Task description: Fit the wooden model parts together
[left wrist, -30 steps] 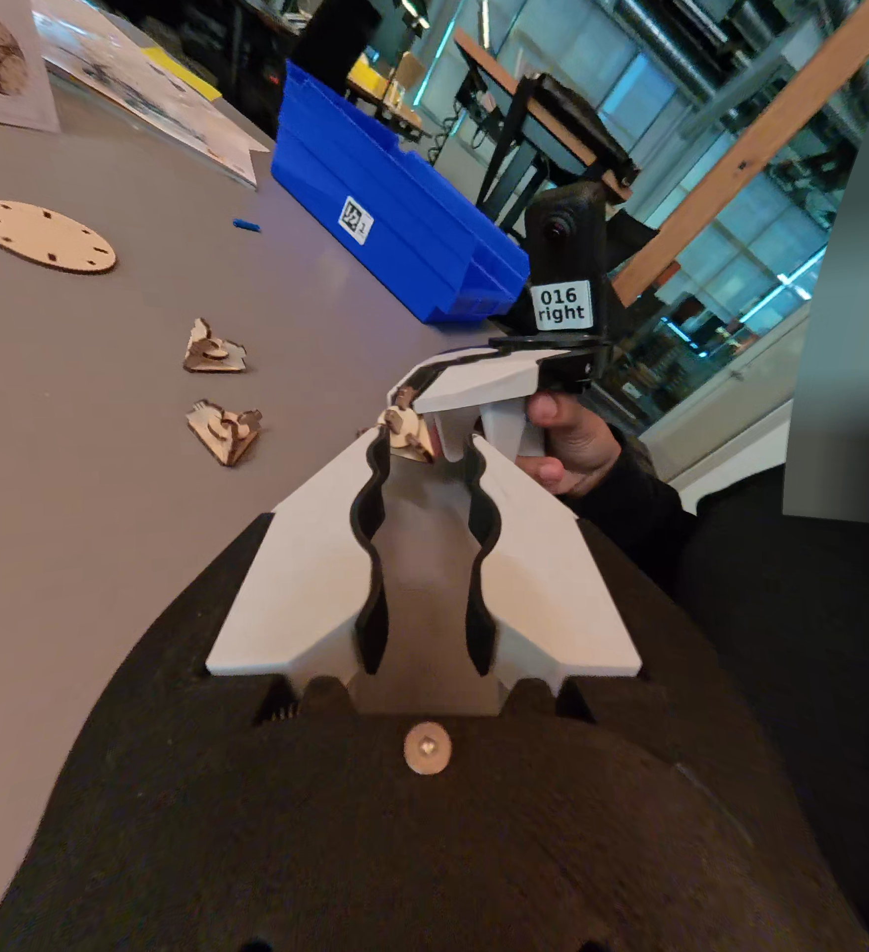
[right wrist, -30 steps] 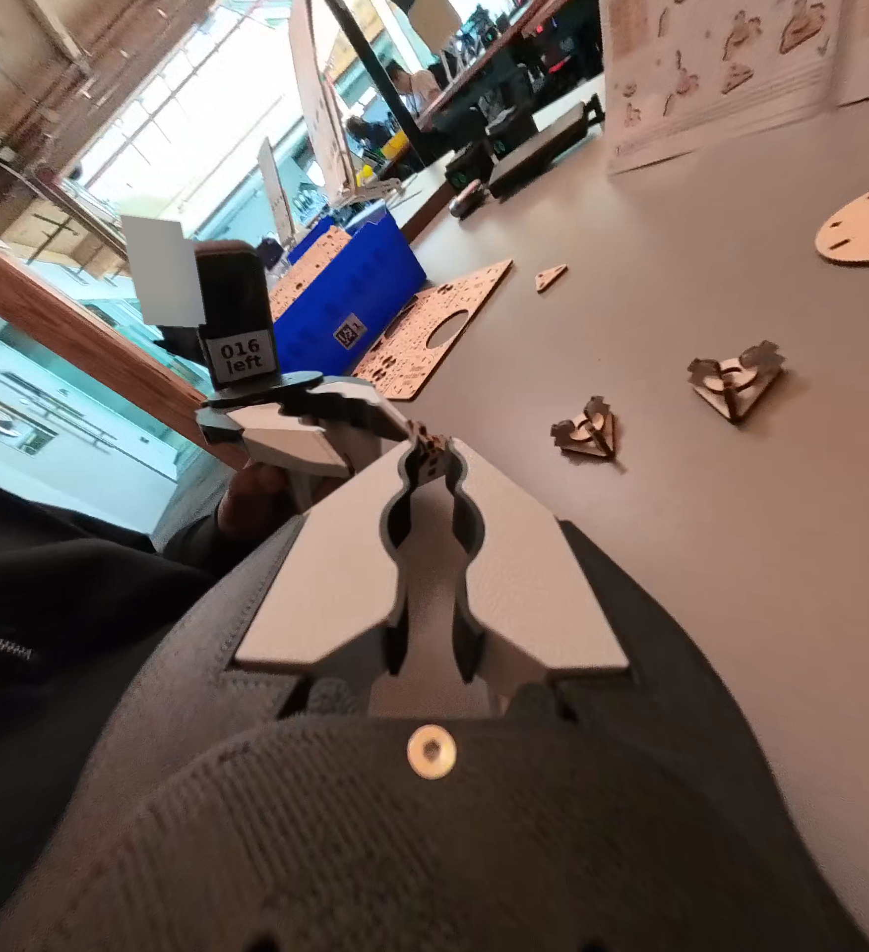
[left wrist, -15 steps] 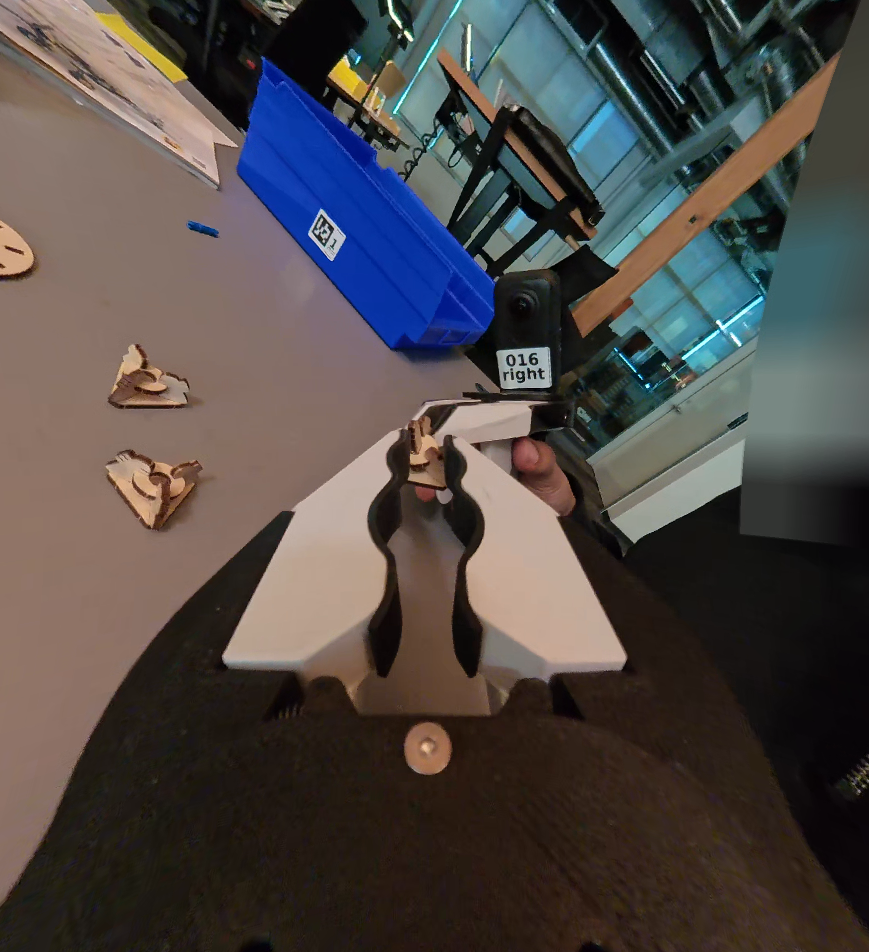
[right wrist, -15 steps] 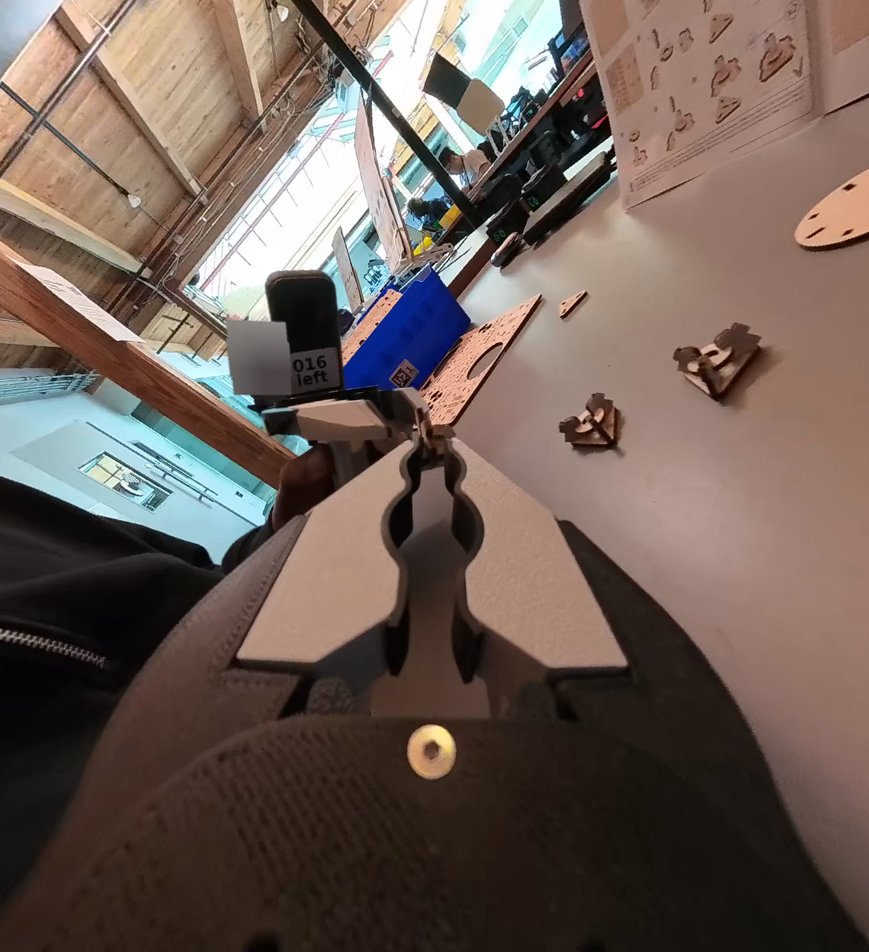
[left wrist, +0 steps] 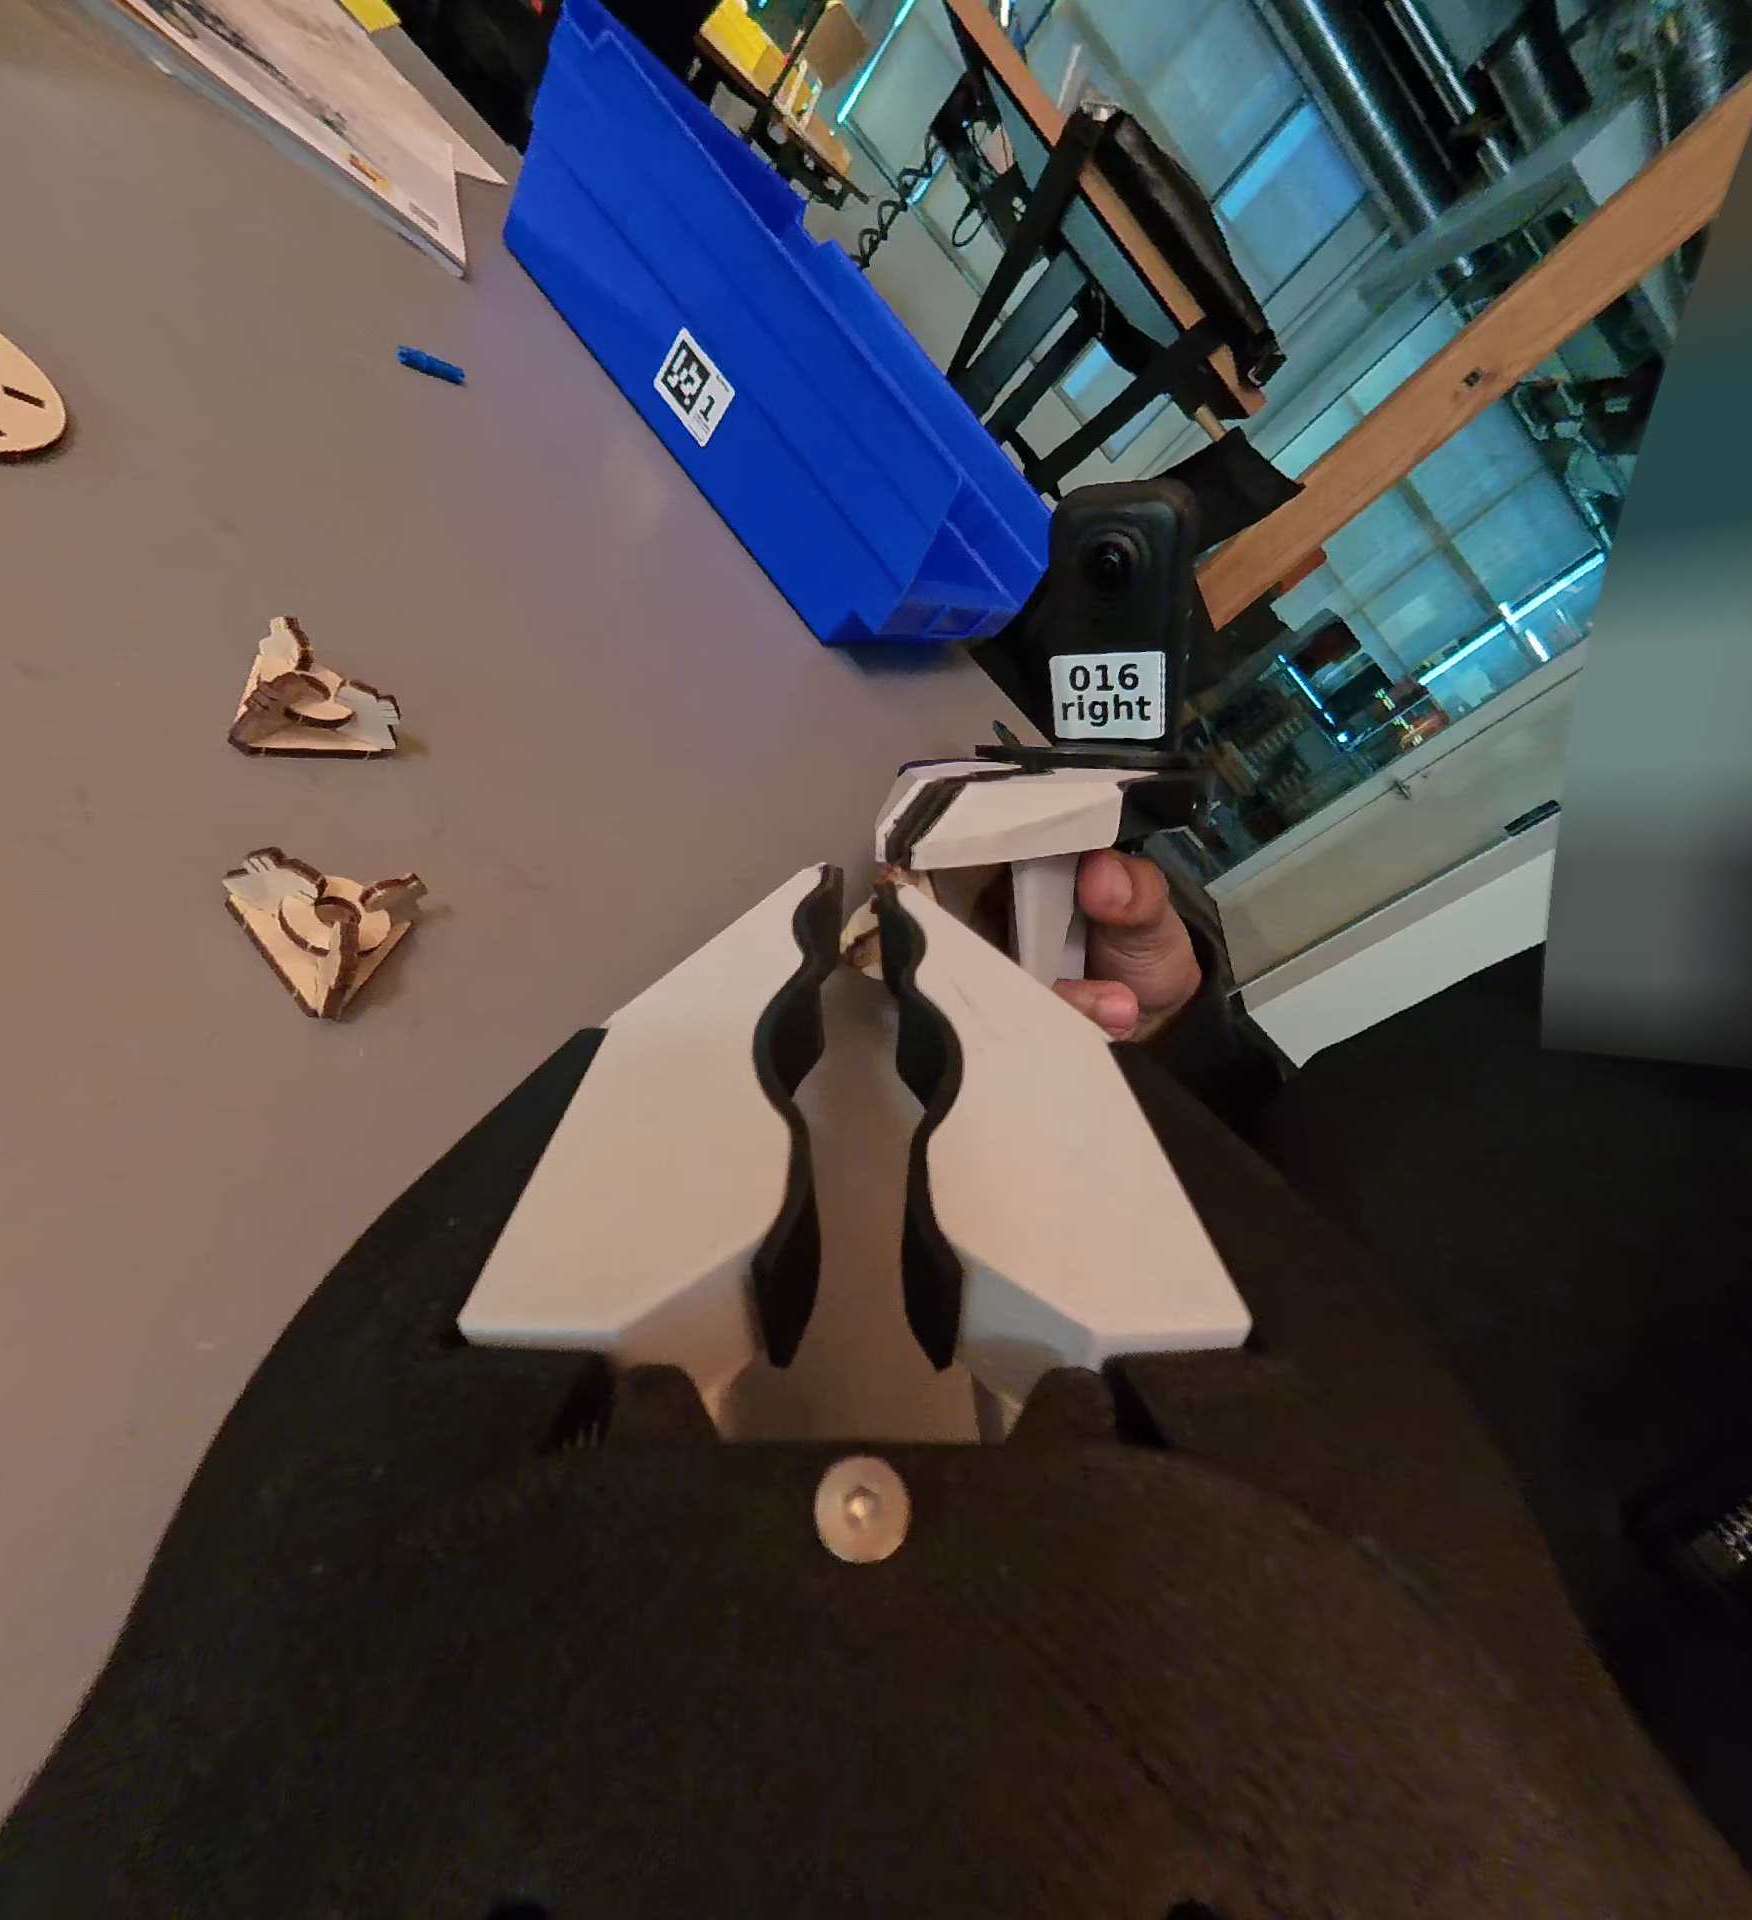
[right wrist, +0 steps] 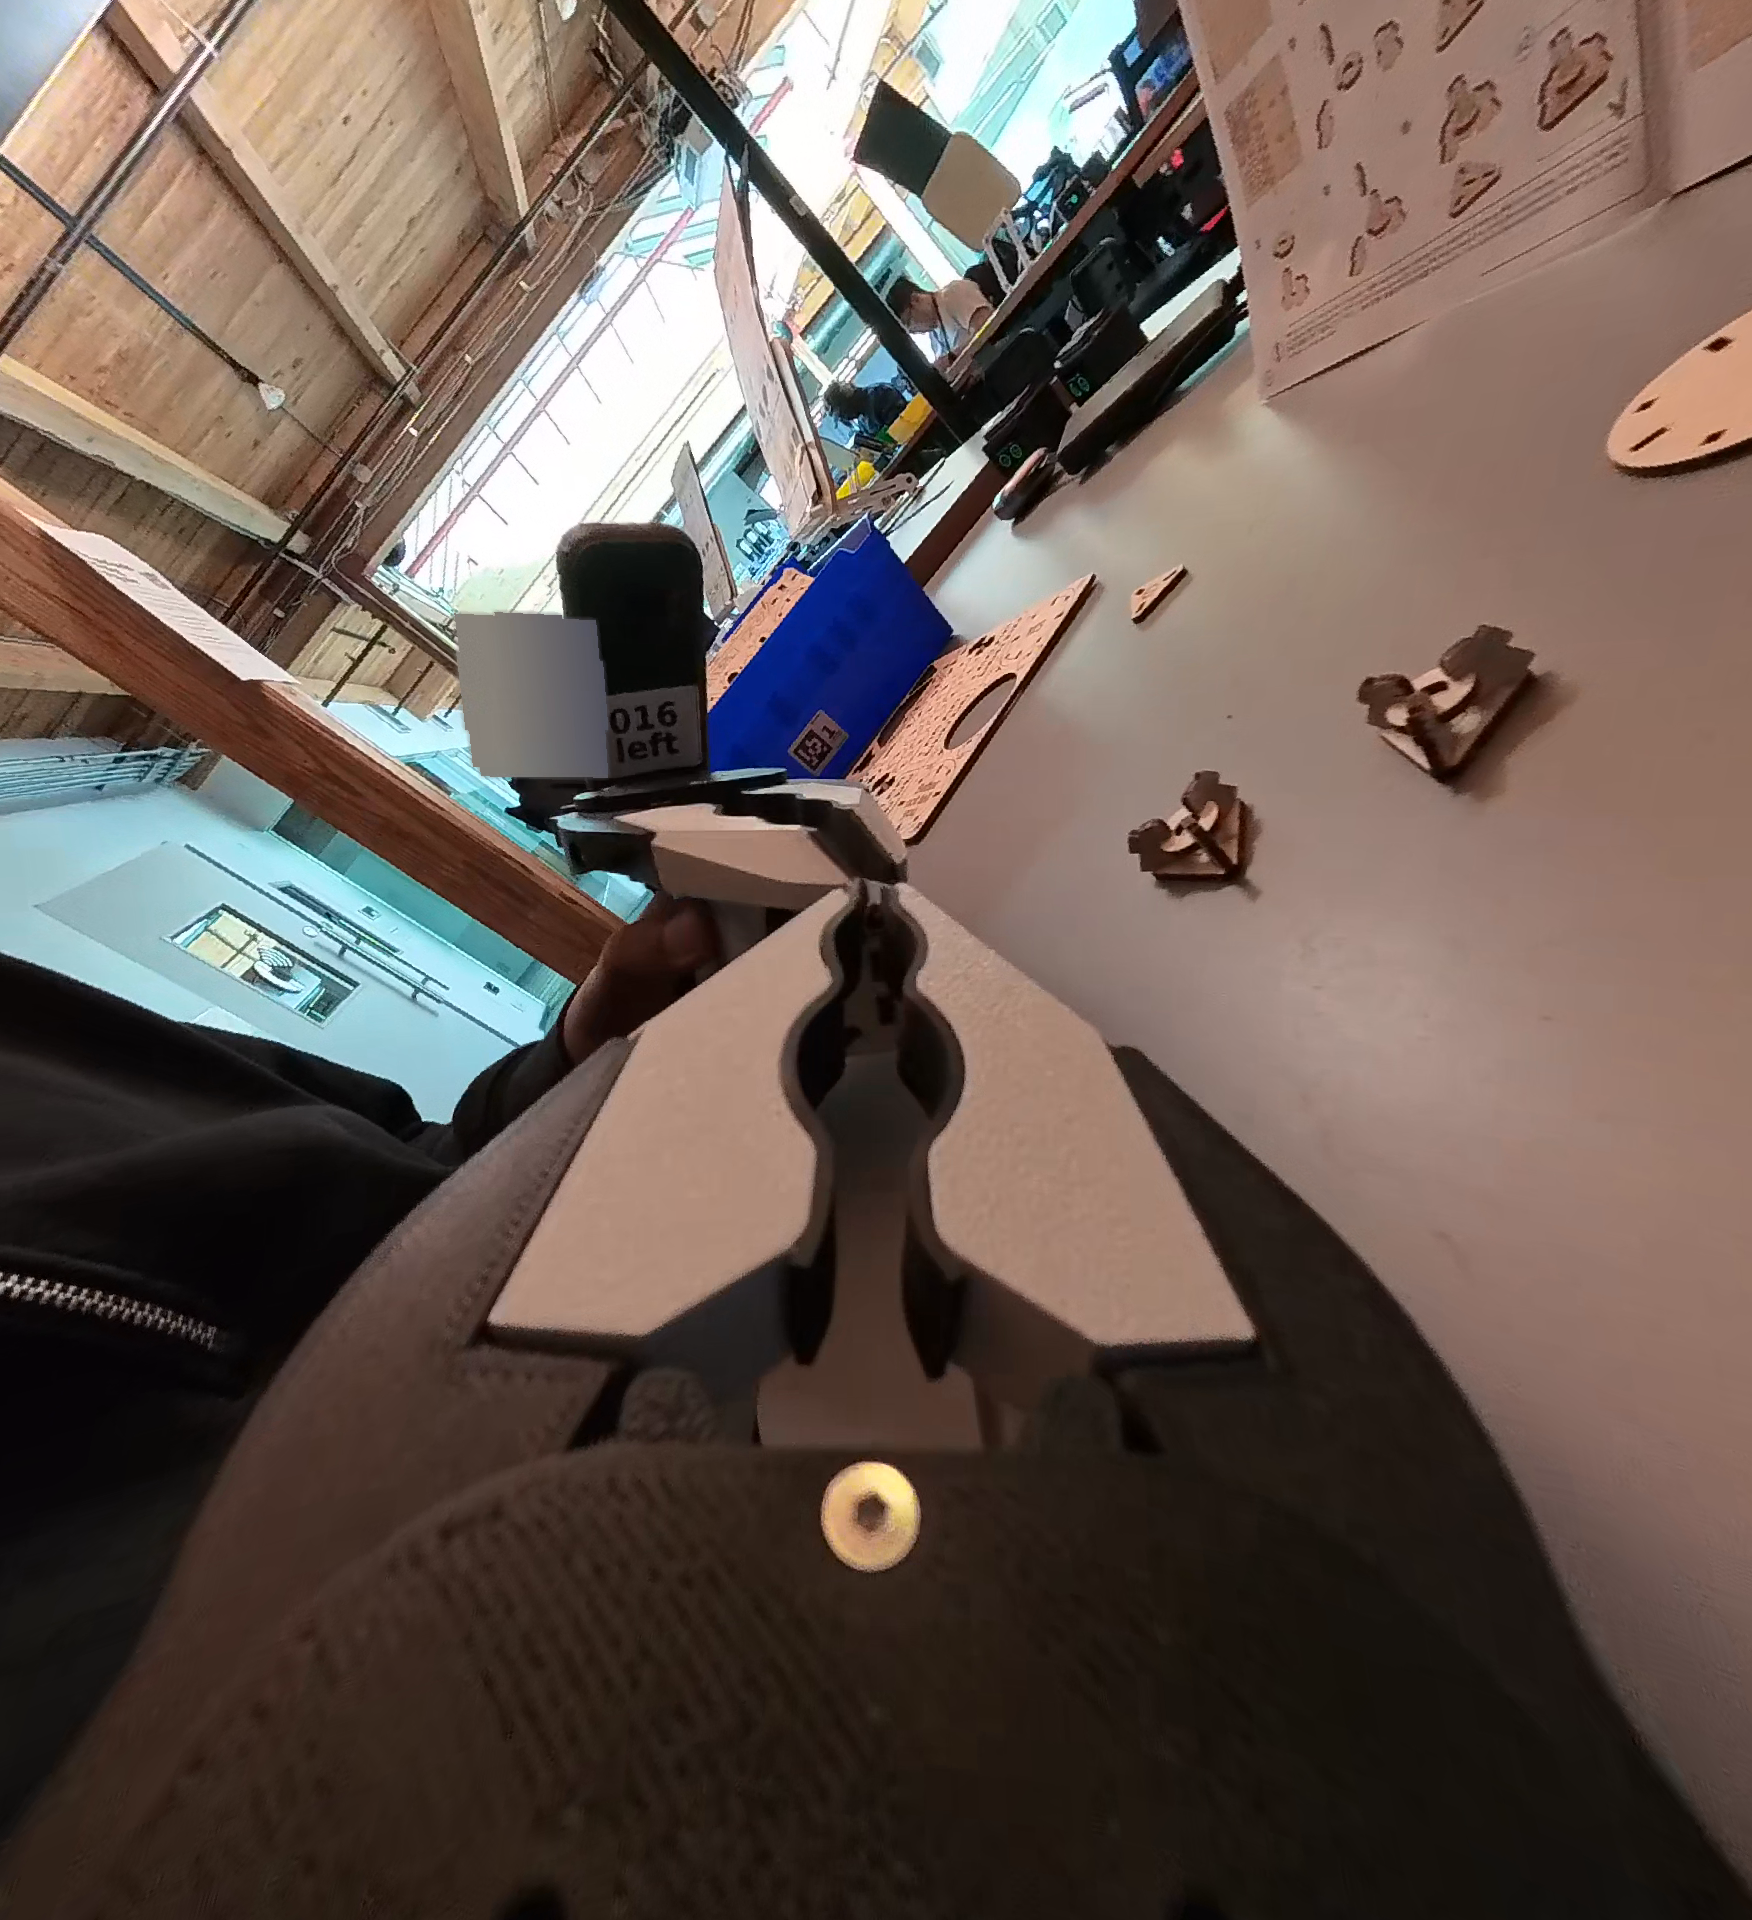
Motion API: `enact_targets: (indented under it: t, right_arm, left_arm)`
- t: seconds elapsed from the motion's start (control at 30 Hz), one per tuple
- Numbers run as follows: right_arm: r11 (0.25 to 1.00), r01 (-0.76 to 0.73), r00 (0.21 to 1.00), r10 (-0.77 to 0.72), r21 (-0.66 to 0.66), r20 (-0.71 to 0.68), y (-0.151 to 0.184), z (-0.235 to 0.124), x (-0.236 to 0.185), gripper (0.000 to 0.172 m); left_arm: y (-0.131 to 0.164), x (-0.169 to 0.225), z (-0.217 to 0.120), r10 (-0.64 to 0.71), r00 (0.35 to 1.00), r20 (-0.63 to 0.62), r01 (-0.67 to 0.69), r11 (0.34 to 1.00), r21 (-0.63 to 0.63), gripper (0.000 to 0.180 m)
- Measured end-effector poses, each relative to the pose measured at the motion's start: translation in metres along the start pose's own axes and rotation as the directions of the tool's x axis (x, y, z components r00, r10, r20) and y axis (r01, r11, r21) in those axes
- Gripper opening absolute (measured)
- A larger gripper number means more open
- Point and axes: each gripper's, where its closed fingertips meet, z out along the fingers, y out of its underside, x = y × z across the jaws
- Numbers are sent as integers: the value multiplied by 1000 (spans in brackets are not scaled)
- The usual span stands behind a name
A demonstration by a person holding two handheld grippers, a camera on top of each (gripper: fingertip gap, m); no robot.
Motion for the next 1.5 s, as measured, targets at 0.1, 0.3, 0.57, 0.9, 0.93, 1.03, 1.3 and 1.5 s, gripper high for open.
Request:
enact_targets:
  t: [0.1,0.3,0.57,0.9,0.93,1.03,1.3,1.5]
  right_arm:
    - [1000,-9,1000,9,6,1,-1,-1,1,0]
    - [1000,-22,1000,22,13,5,-2,-1,2,0]
    - [999,-40,998,38,33,49,-5,-4,-2,0]
    - [997,-50,996,45,59,81,-9,-8,-5,0]
    - [997,-52,995,46,64,85,-10,-9,-5,0]
    - [995,-64,993,56,79,107,-12,-11,-7,0]
    - [994,-60,985,44,92,166,-14,-15,-15,0]
    - [995,-51,981,33,87,190,-13,-16,-19,0]
  left_arm:
    - [1,2,1,-15,1000,-25,15,1000,0,12]
    - [6,7,5,-28,998,-62,26,999,-21,12]
    - [8,11,5,-47,995,-91,44,999,-28,2]
    - [2,20,3,-18,993,-119,19,1000,3,0]
    - [1,19,2,-22,993,-119,23,1000,9,0]
    - [4,13,2,-40,994,-97,40,999,-6,4]
    - [7,28,7,-58,980,-188,56,998,-18,6]
    - [7,33,6,-50,976,-214,47,999,-19,1]
